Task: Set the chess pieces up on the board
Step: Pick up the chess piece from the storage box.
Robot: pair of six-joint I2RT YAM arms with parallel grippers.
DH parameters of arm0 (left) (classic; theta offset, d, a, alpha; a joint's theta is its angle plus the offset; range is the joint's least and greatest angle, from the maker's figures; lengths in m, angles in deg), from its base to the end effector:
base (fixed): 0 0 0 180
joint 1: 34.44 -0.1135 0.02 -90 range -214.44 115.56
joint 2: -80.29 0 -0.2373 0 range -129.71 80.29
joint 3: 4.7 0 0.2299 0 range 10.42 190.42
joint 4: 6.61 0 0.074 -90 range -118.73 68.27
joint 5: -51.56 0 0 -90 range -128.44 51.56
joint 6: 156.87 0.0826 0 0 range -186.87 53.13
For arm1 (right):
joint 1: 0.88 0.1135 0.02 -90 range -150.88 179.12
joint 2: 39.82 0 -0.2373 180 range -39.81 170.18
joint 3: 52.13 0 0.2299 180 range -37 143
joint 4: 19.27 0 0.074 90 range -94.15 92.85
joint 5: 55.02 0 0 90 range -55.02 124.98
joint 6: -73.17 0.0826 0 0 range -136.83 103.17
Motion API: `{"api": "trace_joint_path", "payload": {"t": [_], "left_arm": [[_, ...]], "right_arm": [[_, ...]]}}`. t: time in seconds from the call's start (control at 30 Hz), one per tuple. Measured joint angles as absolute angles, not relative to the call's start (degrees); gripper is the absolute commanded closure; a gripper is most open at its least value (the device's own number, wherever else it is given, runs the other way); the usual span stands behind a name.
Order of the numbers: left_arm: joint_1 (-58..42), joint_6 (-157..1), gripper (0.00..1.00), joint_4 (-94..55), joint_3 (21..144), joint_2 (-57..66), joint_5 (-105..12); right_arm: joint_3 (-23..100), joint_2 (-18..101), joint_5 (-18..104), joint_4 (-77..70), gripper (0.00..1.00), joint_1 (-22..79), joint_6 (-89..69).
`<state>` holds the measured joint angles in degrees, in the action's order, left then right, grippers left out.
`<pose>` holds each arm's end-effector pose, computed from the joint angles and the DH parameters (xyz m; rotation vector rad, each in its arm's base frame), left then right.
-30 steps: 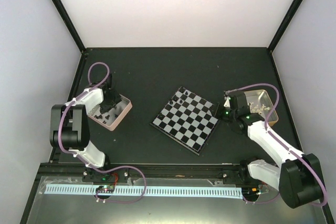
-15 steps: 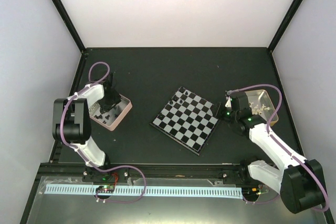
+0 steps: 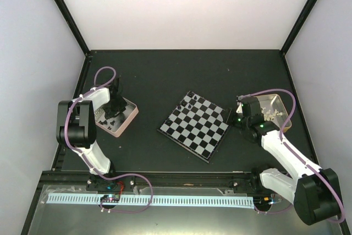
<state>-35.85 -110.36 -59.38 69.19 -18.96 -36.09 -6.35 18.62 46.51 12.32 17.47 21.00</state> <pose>0.2979 0.0107 0.0961 -1.1259 2.7084 -0.0533 0.2141 0.0884 0.1572 0.3099 2.4187 0.7010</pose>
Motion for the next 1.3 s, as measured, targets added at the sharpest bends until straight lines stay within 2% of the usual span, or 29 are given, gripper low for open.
{"api": "trace_joint_path", "payload": {"t": [0.17,0.37,0.73,0.93,1.1,1.2,1.3], "left_arm": [[-35.8,-110.0,0.89,-59.4,69.2,-19.0,-36.1],[-35.8,-109.5,0.89,-59.4,69.1,-18.1,-35.9],[-34.2,-106.0,0.88,-59.1,66.5,-8.5,-36.5],[-25.9,-102.8,0.88,-57.9,64.3,0.4,-41.9],[-15.7,-99.5,0.91,-53.1,63.8,5.2,-49.2],[-8.5,-96.0,0.92,-48.8,63.5,5.4,-54.3],[-2.0,-91.8,0.92,-45.1,63.5,5.2,-59.6]], "right_arm": [[-6.3,18.6,46.4,12.3,0.70,17.5,21.0],[-6.3,18.6,46.4,12.4,0.69,17.5,21.0],[-6.3,18.9,46.6,12.2,0.69,17.5,21.0],[-6.2,20.7,49.6,11.3,0.69,17.5,20.5],[-5.3,23.3,57.1,9.4,0.67,17.5,19.6],[-4.1,24.6,63.7,7.3,0.60,17.5,19.4],[-2.8,25.2,70.5,4.7,0.47,17.5,19.9]]}}
